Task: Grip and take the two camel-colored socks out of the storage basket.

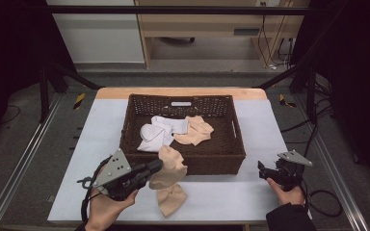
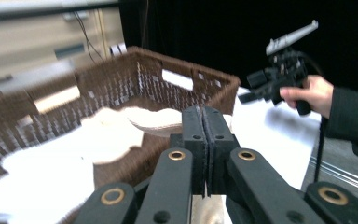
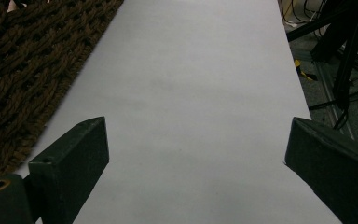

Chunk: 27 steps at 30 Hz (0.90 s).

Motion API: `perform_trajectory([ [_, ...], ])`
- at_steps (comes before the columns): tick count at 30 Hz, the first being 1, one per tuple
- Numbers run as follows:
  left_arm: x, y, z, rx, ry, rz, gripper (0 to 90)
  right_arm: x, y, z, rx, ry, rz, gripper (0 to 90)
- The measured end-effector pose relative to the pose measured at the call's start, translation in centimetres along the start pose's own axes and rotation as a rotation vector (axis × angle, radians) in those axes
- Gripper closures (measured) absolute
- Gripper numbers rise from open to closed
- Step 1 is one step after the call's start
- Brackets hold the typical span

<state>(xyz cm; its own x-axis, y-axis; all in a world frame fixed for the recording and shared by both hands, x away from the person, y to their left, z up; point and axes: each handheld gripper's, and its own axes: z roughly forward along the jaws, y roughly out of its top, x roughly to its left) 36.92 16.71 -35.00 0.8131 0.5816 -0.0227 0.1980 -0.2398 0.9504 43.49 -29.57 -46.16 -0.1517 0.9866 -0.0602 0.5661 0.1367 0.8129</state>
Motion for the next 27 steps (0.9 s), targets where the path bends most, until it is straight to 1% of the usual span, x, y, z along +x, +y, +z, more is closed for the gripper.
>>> perform_trajectory([
  [4,-0.1,-2.5,0.9,0.067,-0.014,-0.031,88.7,0.0,0.0,0.0,0.001,0.001,0.0,6.4],
  [8,0.5,-5.1,2.3,0.155,-0.008,-0.066,88.7,0.1,0.0,0.0,0.005,0.001,0.003,6.4],
  [10,0.9,-6.2,3.1,0.198,-0.009,-0.093,88.6,0.1,0.0,0.1,0.006,0.0,-0.005,6.4],
  [11,1.2,-6.9,3.7,0.222,-0.003,-0.102,88.5,0.1,0.0,0.1,0.009,0.001,-0.002,6.4],
  [16,2.4,-8.9,5.1,0.291,0.041,-0.117,86.9,0.1,-0.1,0.1,0.011,0.001,-0.004,6.6],
  [17,2.7,-9.2,5.2,0.296,0.052,-0.122,83.5,0.1,-0.1,0.1,0.014,0.002,-0.004,6.6],
  [19,3.1,-9.7,5.0,0.297,0.08,-0.131,72.3,0.1,-0.1,0.1,0.016,0.003,-0.004,6.6],
  [20,3.2,-9.8,4.8,0.293,0.083,-0.144,69.7,0.1,-0.1,0.1,0.016,0.003,-0.004,6.6],
  [21,3.3,-9.9,4.6,0.288,0.094,-0.148,67.7,0.1,-0.1,0.1,0.015,0.002,-0.004,6.6],
  [24,3.6,-10.1,3.5,0.274,0.13,-0.137,55.8,0.1,-0.1,0.1,0.014,0.004,-0.001,6.5],
  [27,4.3,-10.5,2.3,0.262,0.185,-0.142,45.0,0.1,-0.1,0.0,0.012,0.002,0.003,6.5],
])
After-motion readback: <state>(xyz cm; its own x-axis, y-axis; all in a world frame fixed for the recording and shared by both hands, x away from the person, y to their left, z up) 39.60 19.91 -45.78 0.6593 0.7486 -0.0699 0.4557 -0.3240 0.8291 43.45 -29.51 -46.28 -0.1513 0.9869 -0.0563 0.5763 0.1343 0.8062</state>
